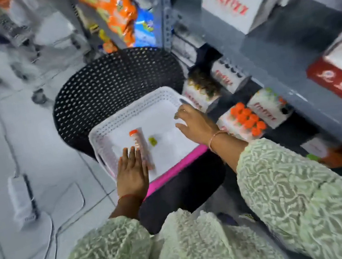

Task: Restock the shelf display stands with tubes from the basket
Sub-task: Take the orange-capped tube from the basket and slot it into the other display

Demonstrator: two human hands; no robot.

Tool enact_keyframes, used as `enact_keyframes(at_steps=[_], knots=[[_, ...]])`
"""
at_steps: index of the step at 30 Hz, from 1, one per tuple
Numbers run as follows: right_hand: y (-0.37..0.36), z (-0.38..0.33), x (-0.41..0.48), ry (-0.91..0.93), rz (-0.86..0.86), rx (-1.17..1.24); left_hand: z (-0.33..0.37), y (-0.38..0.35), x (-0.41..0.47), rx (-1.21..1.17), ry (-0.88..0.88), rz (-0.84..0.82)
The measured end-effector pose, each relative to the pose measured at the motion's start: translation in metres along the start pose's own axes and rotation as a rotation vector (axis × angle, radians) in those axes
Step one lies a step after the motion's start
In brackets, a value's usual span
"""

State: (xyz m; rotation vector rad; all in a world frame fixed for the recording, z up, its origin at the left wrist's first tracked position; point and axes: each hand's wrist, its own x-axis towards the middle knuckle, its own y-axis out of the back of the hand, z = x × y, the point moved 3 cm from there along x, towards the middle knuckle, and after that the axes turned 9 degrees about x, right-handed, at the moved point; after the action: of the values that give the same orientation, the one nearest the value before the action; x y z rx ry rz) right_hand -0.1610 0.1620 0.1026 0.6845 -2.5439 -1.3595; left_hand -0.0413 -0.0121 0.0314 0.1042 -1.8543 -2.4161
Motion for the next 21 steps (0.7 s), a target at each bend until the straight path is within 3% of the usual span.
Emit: enact_keyframes(at_steps=[6,10,15,21], knots=[[-0.088,-0.004,0.049,-0.147,-0.294,0.149,-0.030,-0.035,-0.028,0.069,0.185,-0.082],[-0.127,-0.013,0.073,-0.319,-0.198,0.326,-0.031,-0.042,-0.029,0.105,0.187,-0.049],[-0.169,-0.021,0.074,-0.511,-0.239,0.458,-0.032,-0.044,-0.030,0.089,0.203,-0.023],[-0.131,0.001,0.057,-0.602,-0.051,0.705,-0.034,-0.043,-0.034,0.080,0.207,-0.121]])
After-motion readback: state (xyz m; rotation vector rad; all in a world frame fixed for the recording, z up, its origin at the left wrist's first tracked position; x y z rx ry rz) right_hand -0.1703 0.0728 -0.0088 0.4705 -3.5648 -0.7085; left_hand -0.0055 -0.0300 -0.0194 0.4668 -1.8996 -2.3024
